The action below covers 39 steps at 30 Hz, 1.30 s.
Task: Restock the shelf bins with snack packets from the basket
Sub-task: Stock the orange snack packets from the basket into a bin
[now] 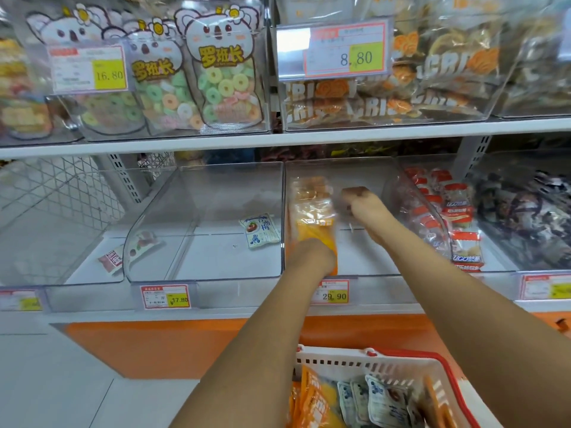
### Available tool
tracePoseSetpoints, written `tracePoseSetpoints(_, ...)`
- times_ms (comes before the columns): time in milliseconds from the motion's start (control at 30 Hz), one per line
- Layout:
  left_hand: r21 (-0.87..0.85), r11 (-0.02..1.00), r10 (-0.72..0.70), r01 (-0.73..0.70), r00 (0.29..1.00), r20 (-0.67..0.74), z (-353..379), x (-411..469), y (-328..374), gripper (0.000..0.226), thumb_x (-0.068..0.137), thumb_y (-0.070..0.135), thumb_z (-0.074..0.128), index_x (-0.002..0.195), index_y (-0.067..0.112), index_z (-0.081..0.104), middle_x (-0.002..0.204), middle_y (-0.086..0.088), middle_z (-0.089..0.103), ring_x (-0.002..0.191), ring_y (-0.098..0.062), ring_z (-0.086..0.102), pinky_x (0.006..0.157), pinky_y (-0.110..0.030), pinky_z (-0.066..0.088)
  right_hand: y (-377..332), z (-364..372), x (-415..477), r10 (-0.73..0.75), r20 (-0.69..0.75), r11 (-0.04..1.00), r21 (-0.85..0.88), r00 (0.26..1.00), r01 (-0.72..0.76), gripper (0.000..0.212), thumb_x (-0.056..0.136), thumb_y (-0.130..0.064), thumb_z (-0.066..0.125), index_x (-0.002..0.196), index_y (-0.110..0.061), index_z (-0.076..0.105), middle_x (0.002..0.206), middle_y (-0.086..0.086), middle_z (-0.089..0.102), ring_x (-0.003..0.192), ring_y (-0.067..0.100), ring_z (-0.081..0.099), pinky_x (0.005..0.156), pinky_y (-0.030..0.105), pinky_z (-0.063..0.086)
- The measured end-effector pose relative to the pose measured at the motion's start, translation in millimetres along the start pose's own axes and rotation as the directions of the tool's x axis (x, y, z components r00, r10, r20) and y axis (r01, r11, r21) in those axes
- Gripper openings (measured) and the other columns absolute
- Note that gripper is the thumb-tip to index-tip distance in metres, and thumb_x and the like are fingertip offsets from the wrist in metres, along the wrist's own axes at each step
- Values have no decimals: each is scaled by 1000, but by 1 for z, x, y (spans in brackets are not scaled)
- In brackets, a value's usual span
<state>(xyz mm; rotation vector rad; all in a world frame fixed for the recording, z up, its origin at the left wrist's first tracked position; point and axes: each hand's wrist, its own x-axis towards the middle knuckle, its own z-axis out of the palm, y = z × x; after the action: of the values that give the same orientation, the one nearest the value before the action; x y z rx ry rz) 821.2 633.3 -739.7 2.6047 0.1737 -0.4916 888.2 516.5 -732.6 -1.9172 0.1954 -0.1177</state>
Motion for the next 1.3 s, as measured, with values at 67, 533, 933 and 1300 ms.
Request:
tracePoseSetpoints(67, -32, 998, 53, -56, 994, -90, 0, -4, -3, 23, 92, 10, 45, 107, 1, 60, 110, -14, 61, 101, -28, 58, 75, -30, 45, -1, -13, -17, -49, -49, 999, -21, 998, 48, 31, 96, -28, 52, 115, -5, 60, 101, 6, 58, 93, 21, 53, 92, 38, 45)
tracePoseSetpoints(533, 76, 801, 507, -594, 603, -616, 74, -103, -105, 21, 97, 25, 44, 86, 10, 55, 87, 1, 50, 79, -15, 47, 68, -30, 41, 48, -18, -196, -258, 63, 921, -284, 964, 265, 49, 95, -32, 55, 56, -3, 51, 49, 1, 42, 48, 10, 37, 52, 29, 32)
tracePoseSetpoints(933, 245, 945, 174, -216, 967, 185, 169, -131, -226, 48, 100, 31, 40, 144, 11, 36, 156, -5, 25, 136, -23, 38, 109, -32, 33, 207, 19, -276, 547, 326, 367, -921, 771, 129, 18, 91, -15, 44, 75, -14, 51, 70, 0, 42, 79, 22, 55, 80, 35, 48)
tracePoseSetpoints(1300, 356, 920, 99, -165, 975, 197, 183, -128, -217, 52, 100, 32, 39, 147, 10, 31, 159, -6, 14, 144, -28, 20, 117, -40, 23, 202, 31, -296, 344, 90, 264, -964, 935, -4, 20, 95, -4, 44, 98, -15, 60, 105, 1, 66, 96, 17, 65, 66, 23, 46)
